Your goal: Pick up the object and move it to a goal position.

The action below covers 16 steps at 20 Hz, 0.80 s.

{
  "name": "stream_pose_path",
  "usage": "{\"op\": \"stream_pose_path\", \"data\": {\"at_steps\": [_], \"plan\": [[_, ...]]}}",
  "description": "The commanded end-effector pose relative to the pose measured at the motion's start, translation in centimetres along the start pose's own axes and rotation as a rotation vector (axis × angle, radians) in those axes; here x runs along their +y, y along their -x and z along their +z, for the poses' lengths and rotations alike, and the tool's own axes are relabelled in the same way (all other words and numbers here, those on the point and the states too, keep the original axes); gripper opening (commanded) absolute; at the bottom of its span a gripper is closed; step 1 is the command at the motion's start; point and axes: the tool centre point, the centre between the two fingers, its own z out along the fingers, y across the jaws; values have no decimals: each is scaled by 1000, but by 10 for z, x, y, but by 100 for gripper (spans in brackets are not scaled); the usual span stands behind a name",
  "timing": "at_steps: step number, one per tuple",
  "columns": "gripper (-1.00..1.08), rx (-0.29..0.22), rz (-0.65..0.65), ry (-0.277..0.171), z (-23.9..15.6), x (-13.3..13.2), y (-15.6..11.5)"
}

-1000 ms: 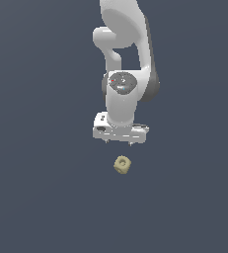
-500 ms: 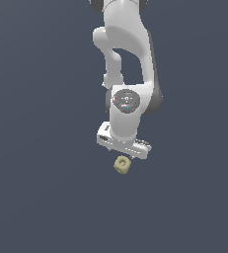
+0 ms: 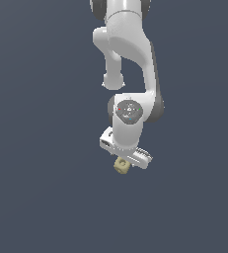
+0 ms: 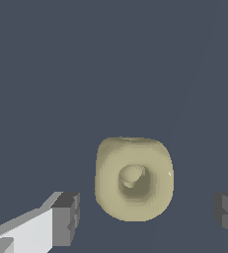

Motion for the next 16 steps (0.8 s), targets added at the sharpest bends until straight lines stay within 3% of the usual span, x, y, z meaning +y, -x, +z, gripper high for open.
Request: {"op": "stream_pose_path", "data": {"at_steps": [1,9,16], "plan": [[100,1,20,0,3,-2,-2],[100,1,26,0,7,-3,-2],[100,1,30,-1,41,-2,-1]]}}
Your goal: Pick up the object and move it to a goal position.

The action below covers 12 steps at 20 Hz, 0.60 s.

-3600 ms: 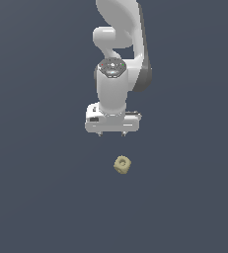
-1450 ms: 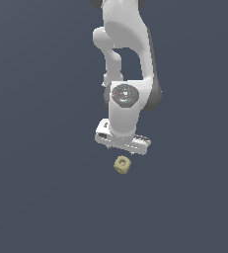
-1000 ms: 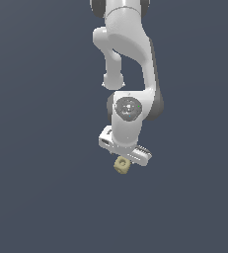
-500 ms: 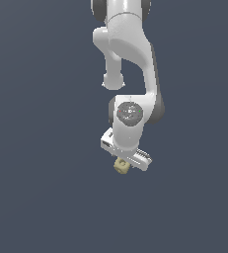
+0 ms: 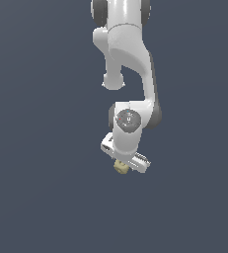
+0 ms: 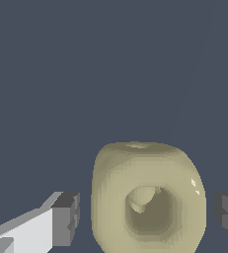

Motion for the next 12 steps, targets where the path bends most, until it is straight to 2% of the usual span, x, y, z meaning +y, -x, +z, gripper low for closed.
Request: {"op": "stream_pose_path", "data": {"at_steps": [1,8,9,12], "plan": [[100,-1,1,0,13,0,1],[100,0,2,0,22,-1,-1],[-100,0,2,0,22,-1,-1],[-100,0,2,0,22,-1,-1]]}}
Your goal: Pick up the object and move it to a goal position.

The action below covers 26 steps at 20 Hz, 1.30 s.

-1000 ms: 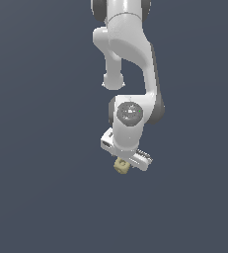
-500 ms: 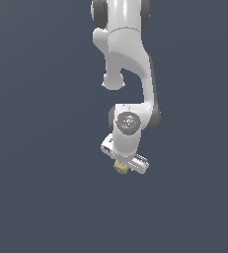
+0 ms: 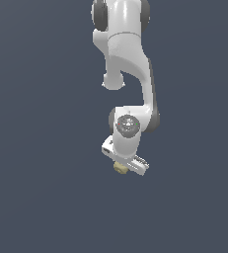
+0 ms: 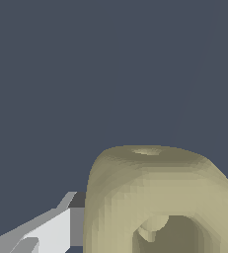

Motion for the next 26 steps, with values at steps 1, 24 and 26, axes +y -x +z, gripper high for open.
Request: {"op": "stream_pose_path", "data": {"at_steps": [1,24,26], "plan": [[-100,0,0,0,0,0,0],[-100,0,0,0,-58,-23,56],[-100,0,0,0,-74,-30,71]]}}
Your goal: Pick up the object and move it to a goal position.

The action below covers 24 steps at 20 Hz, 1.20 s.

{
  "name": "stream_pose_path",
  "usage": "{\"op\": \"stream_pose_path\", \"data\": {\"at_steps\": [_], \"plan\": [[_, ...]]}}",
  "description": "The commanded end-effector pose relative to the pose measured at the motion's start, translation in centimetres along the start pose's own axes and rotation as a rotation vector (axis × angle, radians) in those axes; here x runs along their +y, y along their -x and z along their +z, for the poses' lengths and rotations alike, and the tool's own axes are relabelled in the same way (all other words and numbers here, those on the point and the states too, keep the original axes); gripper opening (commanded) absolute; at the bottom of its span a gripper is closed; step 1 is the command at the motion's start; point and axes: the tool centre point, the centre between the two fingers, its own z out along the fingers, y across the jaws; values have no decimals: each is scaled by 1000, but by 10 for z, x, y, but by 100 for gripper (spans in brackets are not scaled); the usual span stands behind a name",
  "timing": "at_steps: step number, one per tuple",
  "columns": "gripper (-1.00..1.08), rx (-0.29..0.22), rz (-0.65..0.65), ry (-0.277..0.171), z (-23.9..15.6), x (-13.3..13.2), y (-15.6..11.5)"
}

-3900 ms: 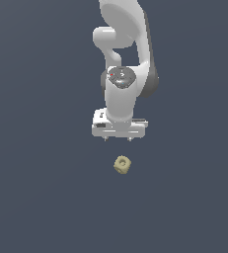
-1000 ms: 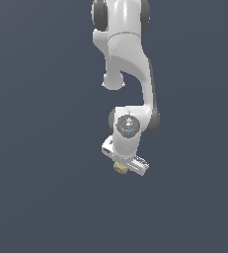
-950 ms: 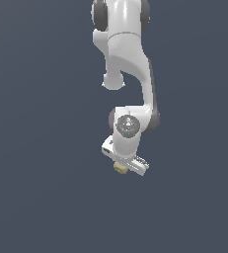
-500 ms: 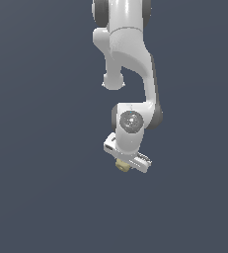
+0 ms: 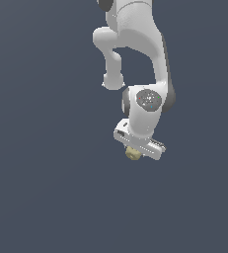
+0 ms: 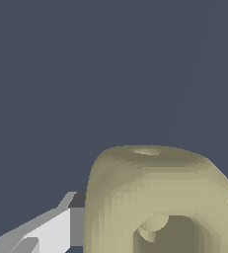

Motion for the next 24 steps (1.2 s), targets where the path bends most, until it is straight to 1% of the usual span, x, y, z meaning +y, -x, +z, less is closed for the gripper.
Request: {"op": "stream_pose_path", "data": {"at_steps": [1,9,14,19,24], "plan": [[-100,1,-1,-1,-21,-9,20],[-100,1,-1,-1,-88,-36,83],[-100,2,-1,0,-122,-52,114],[-100,2,-1,0,-146,-63,136],[-100,2,-1,-1,-154,-67,143]]}}
